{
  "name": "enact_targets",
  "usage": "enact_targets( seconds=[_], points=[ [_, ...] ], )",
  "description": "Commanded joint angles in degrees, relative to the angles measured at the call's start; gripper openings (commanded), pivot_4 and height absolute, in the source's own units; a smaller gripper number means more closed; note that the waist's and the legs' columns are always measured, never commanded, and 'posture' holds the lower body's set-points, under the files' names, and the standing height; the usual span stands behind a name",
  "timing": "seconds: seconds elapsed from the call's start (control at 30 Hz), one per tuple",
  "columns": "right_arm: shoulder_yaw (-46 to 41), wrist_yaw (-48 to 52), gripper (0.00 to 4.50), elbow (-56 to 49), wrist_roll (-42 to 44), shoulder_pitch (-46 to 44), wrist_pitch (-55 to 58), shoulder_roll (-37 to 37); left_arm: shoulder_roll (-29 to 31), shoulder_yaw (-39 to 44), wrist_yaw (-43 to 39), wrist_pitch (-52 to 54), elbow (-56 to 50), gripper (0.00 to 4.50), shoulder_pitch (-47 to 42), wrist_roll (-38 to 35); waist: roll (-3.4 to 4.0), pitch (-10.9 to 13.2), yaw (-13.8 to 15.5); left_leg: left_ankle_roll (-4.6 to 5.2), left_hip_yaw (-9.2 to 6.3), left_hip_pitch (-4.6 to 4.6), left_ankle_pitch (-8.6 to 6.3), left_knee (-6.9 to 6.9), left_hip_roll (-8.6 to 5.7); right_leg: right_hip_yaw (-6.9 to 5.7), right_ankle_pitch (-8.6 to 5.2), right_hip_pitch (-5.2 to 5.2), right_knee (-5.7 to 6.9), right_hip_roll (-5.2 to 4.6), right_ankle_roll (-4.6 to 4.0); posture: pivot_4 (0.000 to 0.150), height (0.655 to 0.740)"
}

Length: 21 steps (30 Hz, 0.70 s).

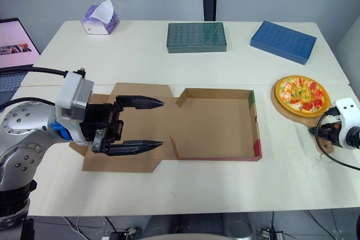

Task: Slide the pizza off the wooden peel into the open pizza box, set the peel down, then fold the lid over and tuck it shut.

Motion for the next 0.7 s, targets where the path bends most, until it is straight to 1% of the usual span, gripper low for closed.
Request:
enact_targets(
  seconds=[0.03,0.17,0.33,0.5,0.7],
  points=[
    [0.15,0.13,1.62,-0.46,0.33,1.56,0.56,1.23,0.11,0.73,-0.11,-1.06,-0.42,4.50,-0.66,0.29,-0.01,-0.01,-0.08,0.00,0.00,0.01,0.00,0.00,0.01,0.00,0.00,0.01,0.00,0.01,0.00,0.150,0.7400],
    [-2.50,0.33,1.62,-1.67,1.39,3.27,0.11,1.43,0.27,1.28,0.33,-0.68,-0.31,4.50,-0.58,0.35,-0.01,-0.01,0.08,0.00,-0.02,0.00,0.00,-0.01,0.01,-0.01,0.00,0.00,0.00,0.01,0.00,0.150,0.7400],
    [-6.72,-0.31,1.62,-2.93,2.44,2.80,-2.95,1.30,1.10,2.29,1.48,0.85,0.97,4.50,-1.31,-0.07,0.00,0.01,0.14,0.00,0.00,-0.01,0.00,-0.02,0.00,0.01,0.00,-0.01,0.00,0.01,0.00,0.150,0.7400],
    [-8.36,0.23,1.61,-5.26,3.13,1.36,-4.55,0.52,1.53,3.40,1.52,0.62,2.15,4.50,-1.20,0.42,0.17,0.10,-0.05,0.00,0.03,-0.02,0.00,-0.02,0.00,0.04,0.00,-0.06,0.01,0.01,0.00,0.150,0.7400],
    [-9.67,0.26,1.59,-4.27,3.42,0.40,-7.18,0.30,2.02,3.92,1.28,-0.60,2.08,4.50,0.60,1.95,0.40,0.24,-0.38,0.00,0.04,-0.08,0.00,-0.05,0.00,0.05,0.00,-0.13,0.01,0.01,0.00,0.150,0.7400]
  ],
)
